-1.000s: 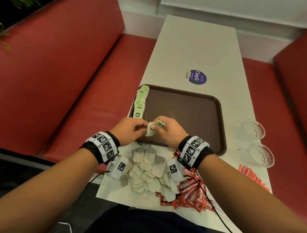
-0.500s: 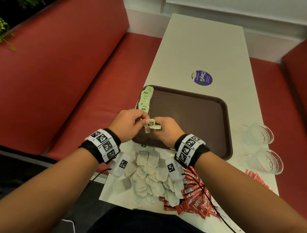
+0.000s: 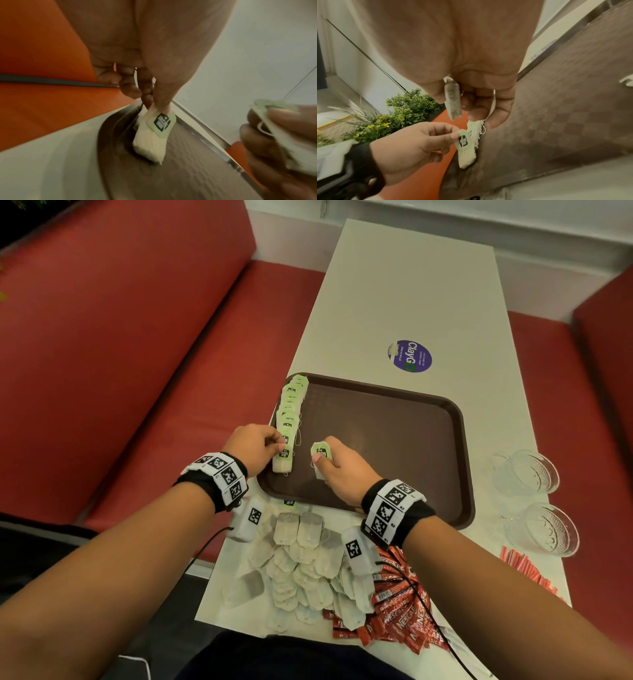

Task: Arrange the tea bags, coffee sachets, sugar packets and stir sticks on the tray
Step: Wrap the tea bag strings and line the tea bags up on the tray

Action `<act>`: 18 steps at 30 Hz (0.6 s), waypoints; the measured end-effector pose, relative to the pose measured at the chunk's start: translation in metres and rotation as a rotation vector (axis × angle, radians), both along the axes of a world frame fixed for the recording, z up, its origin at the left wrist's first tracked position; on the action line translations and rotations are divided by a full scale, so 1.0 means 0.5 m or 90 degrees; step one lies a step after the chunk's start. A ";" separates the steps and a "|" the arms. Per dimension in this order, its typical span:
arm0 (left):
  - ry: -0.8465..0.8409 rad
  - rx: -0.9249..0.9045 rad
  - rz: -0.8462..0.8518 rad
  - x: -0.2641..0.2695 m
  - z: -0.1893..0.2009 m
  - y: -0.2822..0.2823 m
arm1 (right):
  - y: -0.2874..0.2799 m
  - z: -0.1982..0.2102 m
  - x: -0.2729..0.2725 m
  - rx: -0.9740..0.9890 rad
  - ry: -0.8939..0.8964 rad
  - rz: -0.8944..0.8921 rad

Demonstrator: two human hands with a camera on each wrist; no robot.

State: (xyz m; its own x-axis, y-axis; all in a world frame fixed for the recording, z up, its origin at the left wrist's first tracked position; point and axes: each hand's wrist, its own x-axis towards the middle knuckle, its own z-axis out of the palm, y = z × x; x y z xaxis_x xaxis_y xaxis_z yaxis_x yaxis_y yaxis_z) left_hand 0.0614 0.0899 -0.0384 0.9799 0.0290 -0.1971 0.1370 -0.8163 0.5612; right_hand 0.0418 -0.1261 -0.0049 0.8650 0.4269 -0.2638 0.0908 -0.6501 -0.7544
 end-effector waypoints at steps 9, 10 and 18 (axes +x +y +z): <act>0.012 0.178 0.012 0.040 -0.003 -0.019 | -0.004 -0.012 -0.003 0.017 0.003 -0.011; 0.032 0.219 -0.015 0.037 0.000 -0.031 | -0.004 -0.013 -0.004 0.021 0.006 -0.014; 0.101 0.314 -0.075 0.045 -0.012 -0.052 | -0.008 -0.026 -0.010 0.019 0.010 -0.006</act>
